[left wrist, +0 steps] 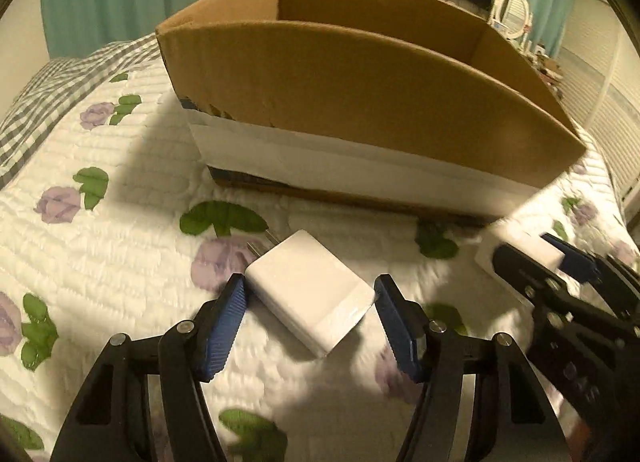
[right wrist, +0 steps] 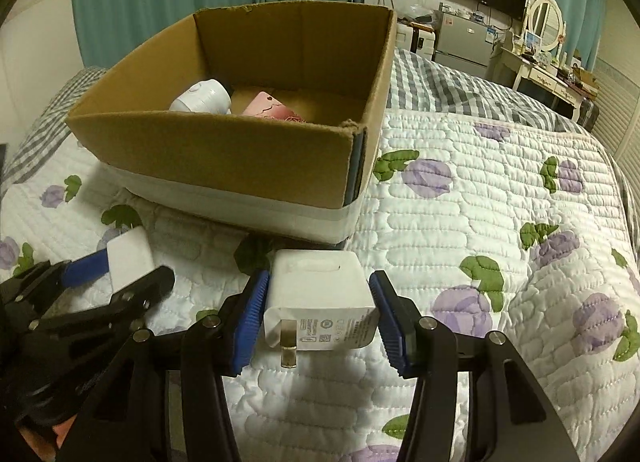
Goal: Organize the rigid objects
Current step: 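Grasp the white square box with the left gripper while the right gripper holds the charger, then lower the white box and charger block into the cardboard box and open both grippers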
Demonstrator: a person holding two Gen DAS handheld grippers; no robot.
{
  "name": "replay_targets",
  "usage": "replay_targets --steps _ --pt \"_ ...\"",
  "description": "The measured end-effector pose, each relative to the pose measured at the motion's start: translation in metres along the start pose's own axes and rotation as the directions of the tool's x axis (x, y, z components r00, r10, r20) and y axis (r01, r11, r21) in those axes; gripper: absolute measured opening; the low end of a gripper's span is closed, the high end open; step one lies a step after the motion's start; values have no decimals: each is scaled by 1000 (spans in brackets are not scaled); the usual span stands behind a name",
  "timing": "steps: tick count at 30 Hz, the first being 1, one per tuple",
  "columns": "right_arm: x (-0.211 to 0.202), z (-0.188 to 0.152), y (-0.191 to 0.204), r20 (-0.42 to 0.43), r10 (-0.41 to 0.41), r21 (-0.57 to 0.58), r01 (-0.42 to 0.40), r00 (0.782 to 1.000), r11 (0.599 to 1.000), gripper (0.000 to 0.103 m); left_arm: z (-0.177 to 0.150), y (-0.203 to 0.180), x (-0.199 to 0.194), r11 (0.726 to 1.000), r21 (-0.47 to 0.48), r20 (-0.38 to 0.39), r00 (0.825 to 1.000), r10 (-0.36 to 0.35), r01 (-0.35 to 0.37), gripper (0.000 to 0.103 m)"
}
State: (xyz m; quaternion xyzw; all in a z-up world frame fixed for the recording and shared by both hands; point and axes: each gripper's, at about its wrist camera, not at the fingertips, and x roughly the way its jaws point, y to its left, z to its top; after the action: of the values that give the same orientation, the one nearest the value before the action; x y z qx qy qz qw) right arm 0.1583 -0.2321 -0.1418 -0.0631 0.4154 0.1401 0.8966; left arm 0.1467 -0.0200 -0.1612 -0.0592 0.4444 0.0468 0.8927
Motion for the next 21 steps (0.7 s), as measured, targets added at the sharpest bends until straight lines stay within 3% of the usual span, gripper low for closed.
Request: replay_targets --steps 12,18,21 --pt "-61 -6 13 97 6 -44 -2 995 999 51 -18 2 -69 1000 4 101 995 -27 27 66" --pt "-98 5 11 165 23 -32 -18 986 999 51 1 -7 -125 999 20 213 976 -47 43 66" --pt "-117 21 7 208 42 -24 -38 977 999 51 19 -8 -148 996 15 248 965 -90 89 66"
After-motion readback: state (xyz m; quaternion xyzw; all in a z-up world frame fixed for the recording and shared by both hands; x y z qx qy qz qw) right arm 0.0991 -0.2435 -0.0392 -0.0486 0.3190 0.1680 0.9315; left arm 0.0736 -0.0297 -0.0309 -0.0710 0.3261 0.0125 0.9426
